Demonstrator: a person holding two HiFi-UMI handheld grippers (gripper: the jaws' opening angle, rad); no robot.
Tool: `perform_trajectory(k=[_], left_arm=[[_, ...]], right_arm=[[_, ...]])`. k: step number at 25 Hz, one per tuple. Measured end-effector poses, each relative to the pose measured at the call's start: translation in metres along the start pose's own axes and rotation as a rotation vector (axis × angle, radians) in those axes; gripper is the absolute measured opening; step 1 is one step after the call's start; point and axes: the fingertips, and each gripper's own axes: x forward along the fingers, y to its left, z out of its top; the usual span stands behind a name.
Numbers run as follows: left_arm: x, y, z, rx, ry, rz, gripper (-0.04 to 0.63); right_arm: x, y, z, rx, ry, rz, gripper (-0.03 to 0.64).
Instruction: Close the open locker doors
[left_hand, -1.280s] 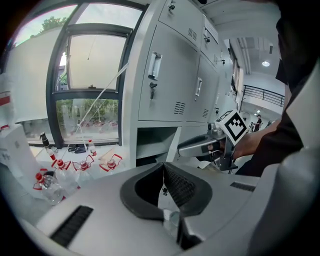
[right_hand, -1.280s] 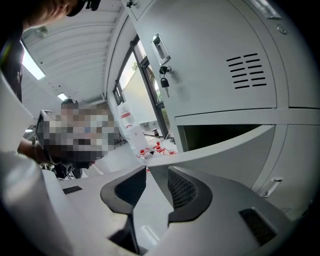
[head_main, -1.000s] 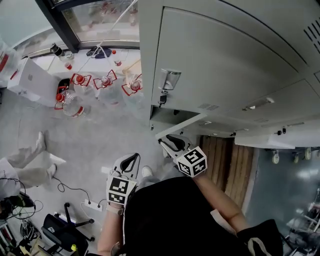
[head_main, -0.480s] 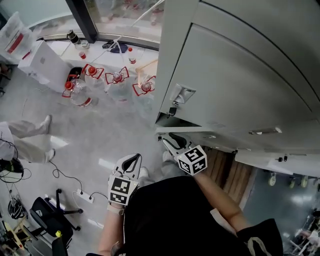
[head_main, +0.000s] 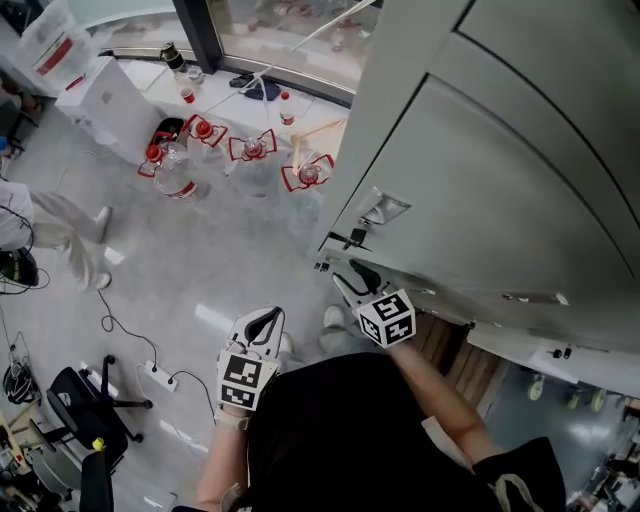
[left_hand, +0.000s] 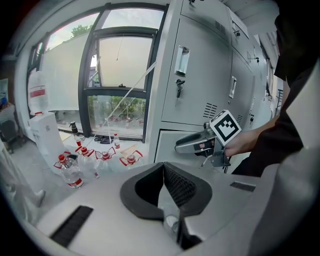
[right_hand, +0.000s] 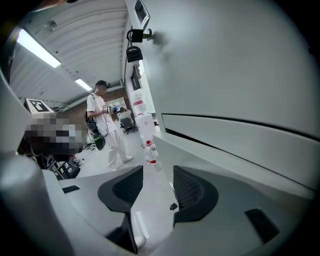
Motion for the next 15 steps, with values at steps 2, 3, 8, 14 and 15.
perform_trajectory(k=[2, 3, 8, 14, 15], left_arm=[[0.0, 0.001, -0.001, -0.008, 0.002, 0.01, 0.019], [0.0, 0.001, -0.001, -0.011, 0.002, 0.013, 0.02], [0.002, 0.002, -0.002, -0.021, 0.002, 0.024, 0.02], [0.001, 0.004, -0.001, -0.015, 0.005, 0.02, 0.019], [0.0, 0.004, 0.0, -0.013, 0.004, 0.018, 0.02]], right_arm=[[0.002, -0.004, 0.0, -0.008, 0.008, -0.006, 0.201], [0.002, -0.006, 0.001, -0.012, 0.01, -0.01, 0.207], [0.004, -0.018, -0.001, -0.005, 0.011, -0.048, 0.249], [0.003, -0.021, -0.003, 0.002, 0.017, -0.071, 0.264], [0.003, -0.021, -0.002, 0.007, 0.015, -0.075, 0.265]])
